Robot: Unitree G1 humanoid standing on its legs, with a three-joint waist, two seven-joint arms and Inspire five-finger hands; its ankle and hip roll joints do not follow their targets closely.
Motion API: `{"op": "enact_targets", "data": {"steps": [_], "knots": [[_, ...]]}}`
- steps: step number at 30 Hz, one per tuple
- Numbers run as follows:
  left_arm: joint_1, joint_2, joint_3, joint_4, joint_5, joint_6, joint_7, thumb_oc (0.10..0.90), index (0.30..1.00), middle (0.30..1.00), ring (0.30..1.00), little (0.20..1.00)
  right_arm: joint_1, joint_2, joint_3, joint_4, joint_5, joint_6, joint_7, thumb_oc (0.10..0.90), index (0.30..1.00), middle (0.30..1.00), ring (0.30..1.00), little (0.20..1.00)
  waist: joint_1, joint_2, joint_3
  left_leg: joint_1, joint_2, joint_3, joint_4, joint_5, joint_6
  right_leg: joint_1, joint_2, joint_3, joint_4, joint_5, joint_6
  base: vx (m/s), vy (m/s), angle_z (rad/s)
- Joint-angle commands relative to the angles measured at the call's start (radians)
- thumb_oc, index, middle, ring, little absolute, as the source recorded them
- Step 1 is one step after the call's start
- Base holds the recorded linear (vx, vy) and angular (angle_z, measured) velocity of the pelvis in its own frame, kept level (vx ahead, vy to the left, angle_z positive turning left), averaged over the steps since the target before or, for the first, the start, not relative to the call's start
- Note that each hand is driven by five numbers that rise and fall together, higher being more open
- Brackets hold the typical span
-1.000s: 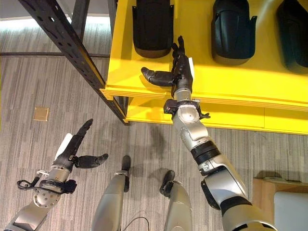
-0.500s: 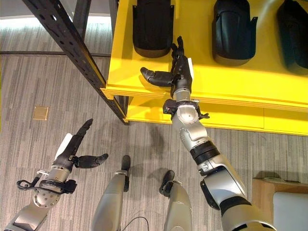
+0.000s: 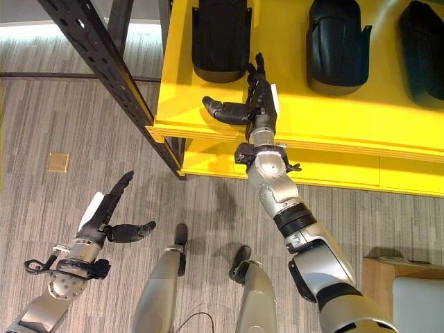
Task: Move parts from the plastic box to the shelf.
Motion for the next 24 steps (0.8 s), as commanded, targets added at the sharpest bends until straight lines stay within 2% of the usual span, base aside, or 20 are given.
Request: {"op": "enact_targets", "data": {"steps": [1, 24], "knots": [[0.050, 0.053, 0.059, -0.114, -0.030, -0.077, 0.056, 0.900, 1.000, 1.000, 1.000, 1.000, -0.128, 0.009, -0.008, 0.000, 0.018, -0.073, 0.016, 0.900, 1.000, 1.000, 1.000, 1.000, 0.010, -0.015, -0.045, 0.025, 0.010, 0.008, 0.019, -0.032, 0.025, 0.009, -0.025, 0.110, -0.145, 0.193, 0.084, 0.00, 0.000, 0.00], [0.051, 0.063, 0.061, -0.112, -0.031, -0.079, 0.056, 0.900, 1.000, 1.000, 1.000, 1.000, -0.129, 0.017, -0.006, 0.017, 0.013, -0.068, 0.013, 0.900, 1.000, 1.000, 1.000, 1.000, 0.015, -0.019, -0.046, 0.026, 0.005, 0.005, 0.018, -0.032, 0.027, 0.020, -0.029, 0.109, -0.158, 0.200, 0.088, 0.00, 0.000, 0.00]]}}
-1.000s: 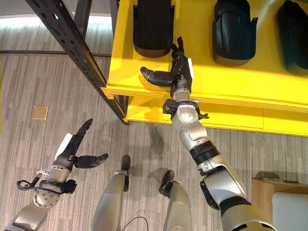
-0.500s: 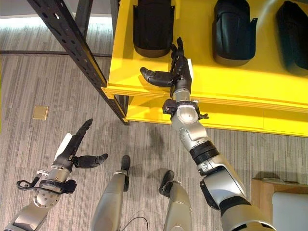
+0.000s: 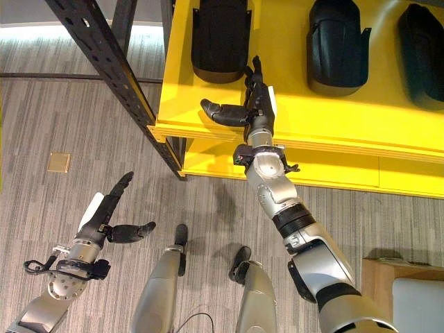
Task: Move parts from the plastic box to the shelf.
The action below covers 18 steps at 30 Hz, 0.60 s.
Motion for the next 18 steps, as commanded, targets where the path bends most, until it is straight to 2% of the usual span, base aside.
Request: {"op": "enact_targets", "data": {"steps": [1, 10, 18], "knots": [[0.048, 0.060, 0.063, -0.111, -0.029, -0.079, 0.056, 0.900, 1.000, 1.000, 1.000, 1.000, -0.124, 0.010, -0.020, 0.006, 0.013, -0.075, 0.011, 0.900, 1.000, 1.000, 1.000, 1.000, 0.012, -0.017, -0.046, 0.026, 0.005, 0.007, 0.008, -0.030, 0.027, 0.017, -0.027, 0.109, -0.161, 0.201, 0.087, 0.00, 0.000, 0.00], [0.043, 0.042, 0.060, -0.105, -0.015, -0.071, 0.063, 0.900, 1.000, 1.000, 1.000, 1.000, -0.031, -0.028, -0.049, -0.125, -0.100, -0.079, -0.039, 0.900, 1.000, 1.000, 1.000, 1.000, -0.009, -0.021, -0.054, 0.041, 0.010, 0.010, 0.003, -0.030, 0.027, 0.026, -0.022, 0.115, -0.169, 0.203, 0.088, 0.00, 0.000, 0.00], [0.037, 0.025, 0.051, -0.099, 0.009, -0.066, 0.065, 0.900, 1.000, 1.000, 1.000, 1.000, 0.130, -0.032, -0.077, -0.307, -0.190, -0.090, -0.038, 0.900, 1.000, 1.000, 1.000, 1.000, -0.034, -0.024, -0.073, 0.097, 0.017, 0.015, -0.026, -0.026, 0.022, 0.076, -0.017, 0.114, -0.195, 0.203, 0.092, 0.00, 0.000, -0.02]]}}
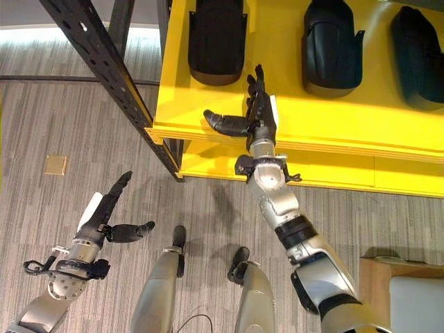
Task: Move parts from the plastic box to the shelf.
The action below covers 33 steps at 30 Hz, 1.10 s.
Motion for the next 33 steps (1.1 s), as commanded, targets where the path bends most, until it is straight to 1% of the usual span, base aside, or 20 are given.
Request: {"op": "enact_targets", "data": {"steps": [1, 2, 5, 10, 11, 12, 13, 15, 17, 19, 20, 21, 22, 23, 24, 25, 28, 29, 30, 33], "knots": [[0.040, 0.026, 0.049, -0.101, 0.006, -0.067, 0.048, 0.900, 1.000, 1.000, 1.000, 1.000, -0.041, -0.025, -0.062, -0.137, -0.074, -0.099, 0.004, 0.900, 1.000, 1.000, 1.000, 1.000, -0.008, -0.015, -0.074, 0.056, 0.016, 0.003, -0.011, -0.022, 0.018, 0.038, -0.021, 0.108, -0.172, 0.198, 0.087, 0.03, -0.007, -0.07], [0.041, 0.020, 0.048, -0.097, 0.012, -0.067, 0.044, 0.900, 1.000, 1.000, 1.000, 1.000, 0.016, -0.015, -0.068, -0.180, -0.076, -0.106, 0.019, 0.900, 1.000, 1.000, 1.000, 1.000, -0.016, -0.016, -0.085, 0.080, 0.019, 0.005, -0.027, -0.020, 0.016, 0.064, -0.019, 0.106, -0.185, 0.198, 0.089, 0.04, -0.005, -0.09], [0.043, 0.009, 0.045, -0.092, 0.020, -0.068, 0.034, 0.900, 1.000, 1.000, 1.000, 1.000, 0.092, -0.013, -0.067, -0.240, -0.101, -0.107, 0.044, 0.900, 1.000, 1.000, 1.000, 1.000, -0.026, -0.017, -0.101, 0.125, 0.020, 0.005, -0.058, -0.013, 0.011, 0.113, -0.016, 0.098, -0.217, 0.201, 0.094, 0.05, -0.007, -0.06], [0.051, -0.014, 0.045, -0.086, 0.003, -0.074, 0.017, 0.900, 1.000, 1.000, 1.000, 1.000, 0.220, 0.003, -0.060, -0.327, -0.084, -0.114, 0.105, 0.900, 1.000, 1.000, 1.000, 1.000, -0.046, -0.016, -0.133, 0.200, 0.023, 0.009, -0.116, 0.001, 0.006, 0.195, -0.010, 0.090, -0.279, 0.207, 0.104, 0.06, -0.007, -0.03], [0.058, -0.031, 0.046, -0.081, -0.025, -0.078, 0.009, 0.900, 1.000, 1.000, 1.000, 1.000, 0.253, 0.001, -0.058, -0.351, -0.076, -0.112, 0.123, 0.900, 1.000, 1.000, 1.000, 1.000, -0.052, -0.015, -0.142, 0.227, 0.024, 0.014, -0.143, 0.009, 0.004, 0.221, -0.007, 0.087, -0.304, 0.213, 0.107, 0.08, 0.002, -0.08], [0.069, -0.051, 0.054, -0.076, -0.062, -0.083, -0.007, 0.900, 1.000, 1.000, 1.000, 1.000, 0.308, -0.013, -0.068, -0.392, -0.058, -0.117, 0.158, 0.900, 1.000, 1.000, 1.000, 1.000, -0.061, -0.015, -0.165, 0.258, 0.026, 0.017, -0.178, 0.018, 0.002, 0.248, -0.004, 0.081, -0.338, 0.217, 0.111, 0.06, -0.004, -0.09], [0.070, -0.051, 0.053, -0.076, -0.062, -0.083, -0.007, 0.900, 1.000, 1.000, 1.000, 1.000, 0.312, -0.014, -0.068, -0.395, -0.058, -0.116, 0.158, 0.900, 1.000, 1.000, 1.000, 1.000, -0.061, -0.014, -0.165, 0.262, 0.027, 0.017, -0.182, 0.019, 0.002, 0.252, -0.003, 0.080, -0.342, 0.219, 0.111, 0.06, -0.003, -0.04], [0.087, -0.067, 0.063, -0.077, -0.106, -0.092, -0.030, 0.900, 1.000, 1.000, 1.000, 1.000, 0.397, -0.028, -0.082, -0.441, -0.037, -0.117, 0.199, 0.900, 1.000, 1.000, 1.000, 1.000, -0.075, -0.011, -0.196, 0.306, 0.026, 0.026, -0.232, 0.035, 0.000, 0.290, 0.003, 0.074, -0.388, 0.229, 0.115, 0.07, 0.010, -0.03], [0.098, -0.102, 0.068, -0.061, -0.183, -0.103, -0.052, 0.900, 1.000, 1.000, 1.000, 1.000, 0.482, -0.032, -0.076, -0.466, 0.018, -0.114, 0.258, 0.900, 1.000, 1.000, 1.000, 1.000, -0.086, -0.012, -0.226, 0.340, 0.027, 0.033, -0.274, 0.047, 0.000, 0.323, 0.008, 0.072, -0.429, 0.238, 0.119, 0.07, 0.003, -0.05], [0.120, -0.137, 0.075, -0.045, -0.281, -0.103, -0.092, 0.900, 1.000, 1.000, 1.000, 1.000, 0.574, -0.053, -0.080, -0.501, 0.033, -0.100, 0.306, 0.900, 1.000, 1.000, 1.000, 1.000, -0.096, -0.011, -0.261, 0.378, 0.030, 0.044, -0.322, 0.063, -0.003, 0.361, 0.017, 0.068, -0.476, 0.246, 0.122, 0.07, -0.010, -0.08], [0.133, -0.147, 0.078, -0.040, -0.304, -0.105, -0.107, 0.900, 1.000, 1.000, 1.000, 1.000, 0.621, -0.060, -0.091, -0.516, 0.045, -0.095, 0.325, 0.900, 1.000, 1.000, 1.000, 1.000, -0.100, -0.009, -0.276, 0.399, 0.031, 0.048, -0.349, 0.072, -0.004, 0.377, 0.021, 0.068, -0.496, 0.252, 0.124, 0.06, -0.010, -0.07], [0.143, -0.155, 0.082, -0.043, -0.332, -0.105, -0.127, 0.900, 1.000, 1.000, 1.000, 1.000, 0.654, -0.068, -0.098, -0.520, 0.050, -0.089, 0.344, 0.900, 1.000, 1.000, 1.000, 1.000, -0.106, -0.008, -0.292, 0.414, 0.032, 0.054, -0.371, 0.079, -0.006, 0.386, 0.023, 0.066, -0.513, 0.257, 0.126, 0.04, -0.006, -0.04], [0.145, -0.155, 0.082, -0.044, -0.333, -0.105, -0.128, 0.900, 1.000, 1.000, 1.000, 1.000, 0.657, -0.069, -0.098, -0.522, 0.051, -0.088, 0.345, 0.900, 1.000, 1.000, 1.000, 1.000, -0.105, -0.007, -0.292, 0.419, 0.032, 0.055, -0.376, 0.082, -0.007, 0.390, 0.024, 0.066, -0.516, 0.258, 0.126, 0.04, -0.003, -0.04], [0.157, -0.183, 0.085, -0.026, -0.397, -0.110, -0.163, 0.900, 1.000, 1.000, 1.000, 1.000, 0.728, -0.076, -0.119, -0.530, 0.049, -0.077, 0.374, 0.900, 1.000, 1.000, 1.000, 1.000, -0.118, -0.004, -0.324, 0.446, 0.036, 0.065, -0.417, 0.094, -0.011, 0.406, 0.029, 0.065, -0.545, 0.264, 0.130, 0.03, -0.001, -0.10], [0.158, -0.183, 0.084, -0.025, -0.398, -0.111, -0.164, 0.900, 1.000, 1.000, 1.000, 1.000, 0.731, -0.077, -0.120, -0.532, 0.049, -0.076, 0.374, 0.900, 1.000, 1.000, 1.000, 1.000, -0.117, -0.003, -0.324, 0.450, 0.037, 0.066, -0.422, 0.097, -0.011, 0.408, 0.030, 0.065, -0.548, 0.265, 0.130, 0.06, -0.004, -0.12], [0.181, -0.204, 0.096, -0.027, -0.387, -0.106, -0.179, 0.900, 1.000, 1.000, 1.000, 1.000, 0.817, -0.095, -0.151, -0.536, 0.030, -0.063, 0.399, 0.900, 1.000, 1.000, 1.000, 1.000, -0.130, -0.002, -0.364, 0.477, 0.043, 0.080, -0.458, 0.105, -0.015, 0.428, 0.038, 0.069, -0.581, 0.271, 0.134, 0.04, -0.005, -0.16], [0.200, -0.221, 0.092, -0.020, -0.411, -0.100, -0.203, 0.900, 1.000, 1.000, 1.000, 1.000, 0.872, -0.102, -0.170, -0.535, 0.032, -0.054, 0.416, 0.900, 1.000, 1.000, 1.000, 1.000, -0.137, 0.000, -0.384, 0.488, 0.045, 0.088, -0.466, 0.103, -0.016, 0.436, 0.040, 0.075, -0.598, 0.277, 0.135, 0.01, -0.006, -0.13], [0.202, -0.233, 0.085, -0.006, -0.433, -0.099, -0.214, 0.900, 1.000, 1.000, 1.000, 1.000, 0.893, -0.099, -0.180, -0.518, 0.032, -0.052, 0.417, 0.900, 1.000, 1.000, 1.000, 1.000, -0.141, 0.001, -0.393, 0.491, 0.047, 0.092, -0.466, 0.103, -0.016, 0.436, 0.041, 0.079, -0.600, 0.279, 0.135, 0.00, -0.017, -0.16], [0.201, -0.263, 0.072, 0.018, -0.487, -0.092, -0.234, 0.900, 1.000, 1.000, 1.000, 1.000, 0.928, -0.085, -0.192, -0.488, 0.023, -0.047, 0.422, 0.900, 1.000, 1.000, 1.000, 1.000, -0.149, 0.002, -0.411, 0.499, 0.051, 0.096, -0.467, 0.101, -0.017, 0.443, 0.044, 0.089, -0.608, 0.281, 0.134, 0.00, -0.014, -0.12], [0.204, -0.274, 0.063, 0.032, -0.505, -0.093, -0.246, 0.900, 1.000, 1.000, 1.000, 1.000, 0.943, -0.078, -0.202, -0.470, 0.000, -0.050, 0.414, 0.900, 1.000, 1.000, 1.000, 1.000, -0.154, 0.003, -0.422, 0.504, 0.055, 0.098, -0.467, 0.099, -0.018, 0.445, 0.047, 0.097, -0.612, 0.281, 0.133, 0.00, -0.010, -0.04]]}}
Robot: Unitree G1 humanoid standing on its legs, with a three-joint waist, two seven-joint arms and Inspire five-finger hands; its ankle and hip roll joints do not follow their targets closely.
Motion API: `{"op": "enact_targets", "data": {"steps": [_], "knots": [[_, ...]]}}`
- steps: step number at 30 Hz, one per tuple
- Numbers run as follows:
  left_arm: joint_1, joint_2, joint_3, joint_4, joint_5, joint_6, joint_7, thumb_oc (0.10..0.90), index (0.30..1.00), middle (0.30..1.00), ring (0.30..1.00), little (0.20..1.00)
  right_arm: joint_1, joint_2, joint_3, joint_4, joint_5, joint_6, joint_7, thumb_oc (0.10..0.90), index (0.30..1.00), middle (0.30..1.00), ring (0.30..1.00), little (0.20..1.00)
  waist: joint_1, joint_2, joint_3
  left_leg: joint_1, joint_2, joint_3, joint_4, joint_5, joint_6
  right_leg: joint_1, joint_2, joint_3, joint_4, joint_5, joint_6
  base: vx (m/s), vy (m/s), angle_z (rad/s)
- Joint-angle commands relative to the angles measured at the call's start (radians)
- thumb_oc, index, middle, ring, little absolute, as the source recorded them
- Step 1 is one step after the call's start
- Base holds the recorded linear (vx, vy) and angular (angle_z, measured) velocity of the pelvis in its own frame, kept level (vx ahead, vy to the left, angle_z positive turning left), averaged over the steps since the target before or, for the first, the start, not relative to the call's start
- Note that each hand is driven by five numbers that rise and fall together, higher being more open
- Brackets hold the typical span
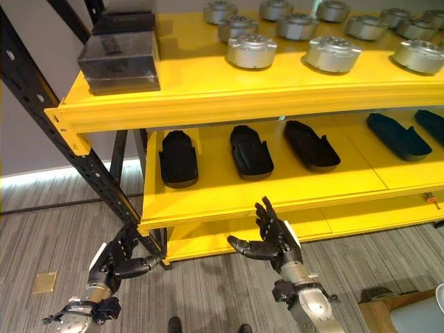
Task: Move parts from the plastic box to the shelf.
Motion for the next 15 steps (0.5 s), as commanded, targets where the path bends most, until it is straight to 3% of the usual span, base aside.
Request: {"op": "enact_targets", "data": {"steps": [1, 15], "knots": [[-0.040, 0.044, 0.018, -0.049, -0.054, -0.090, -0.044, 0.900, 1.000, 1.000, 1.000, 1.000, -0.092, -0.004, -0.010, -0.073, -0.012, -0.083, 0.021, 0.900, 1.000, 1.000, 1.000, 1.000, 0.007, -0.034, -0.071, -0.012, 0.055, -0.009, -0.007, 0.014, -0.018, -0.067, -0.037, 0.079, -0.031, 0.099, 0.067, 0.00, -0.014, -0.05], [-0.044, 0.020, 0.016, -0.002, -0.082, -0.076, -0.052, 0.900, 1.000, 1.000, 1.000, 1.000, -0.102, 0.026, 0.024, -0.051, -0.001, -0.080, 0.016, 0.900, 1.000, 1.000, 1.000, 1.000, -0.004, -0.028, -0.095, 0.018, 0.061, 0.004, -0.007, 0.010, -0.021, -0.047, -0.033, 0.099, -0.035, 0.098, 0.063, 0.01, -0.005, -0.06]]}}
